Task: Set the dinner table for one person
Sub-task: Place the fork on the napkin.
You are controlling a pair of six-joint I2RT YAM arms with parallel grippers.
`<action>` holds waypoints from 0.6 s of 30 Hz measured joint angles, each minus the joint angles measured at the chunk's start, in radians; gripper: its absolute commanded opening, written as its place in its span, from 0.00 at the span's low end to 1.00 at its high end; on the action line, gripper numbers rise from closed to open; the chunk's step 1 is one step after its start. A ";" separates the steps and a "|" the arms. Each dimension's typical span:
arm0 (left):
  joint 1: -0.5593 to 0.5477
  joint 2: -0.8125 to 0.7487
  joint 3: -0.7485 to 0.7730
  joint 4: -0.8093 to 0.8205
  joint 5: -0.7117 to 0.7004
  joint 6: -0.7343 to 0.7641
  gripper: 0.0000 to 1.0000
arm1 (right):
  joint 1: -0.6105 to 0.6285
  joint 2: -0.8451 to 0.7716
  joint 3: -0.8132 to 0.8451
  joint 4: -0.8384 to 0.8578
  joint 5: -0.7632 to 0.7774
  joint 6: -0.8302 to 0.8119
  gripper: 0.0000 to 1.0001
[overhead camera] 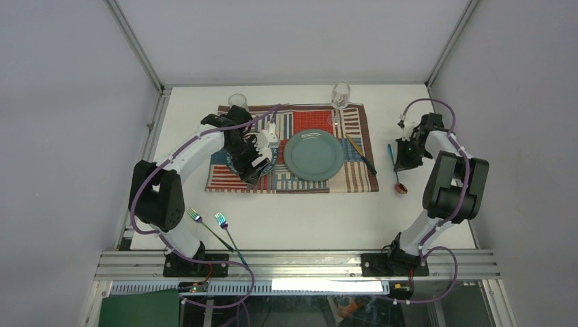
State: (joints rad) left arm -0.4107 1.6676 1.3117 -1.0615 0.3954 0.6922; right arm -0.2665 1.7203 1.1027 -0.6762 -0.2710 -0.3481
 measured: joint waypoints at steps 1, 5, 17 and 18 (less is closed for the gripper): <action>0.000 0.002 0.000 0.000 0.000 -0.001 0.79 | 0.007 -0.001 0.008 -0.008 -0.002 -0.001 0.00; 0.000 0.013 0.000 0.000 0.000 -0.003 0.79 | 0.048 -0.006 0.061 -0.043 -0.011 -0.024 0.00; 0.000 0.031 0.031 -0.019 0.000 -0.023 0.79 | 0.179 -0.035 0.181 -0.195 -0.032 -0.326 0.00; 0.000 0.031 0.036 -0.020 -0.001 -0.024 0.79 | 0.183 -0.038 0.181 -0.205 -0.028 -0.363 0.00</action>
State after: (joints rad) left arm -0.4107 1.6989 1.3476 -1.0817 0.3946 0.6678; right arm -0.0830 1.6821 1.2835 -0.8814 -0.2989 -0.7109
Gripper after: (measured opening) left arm 0.793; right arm 0.013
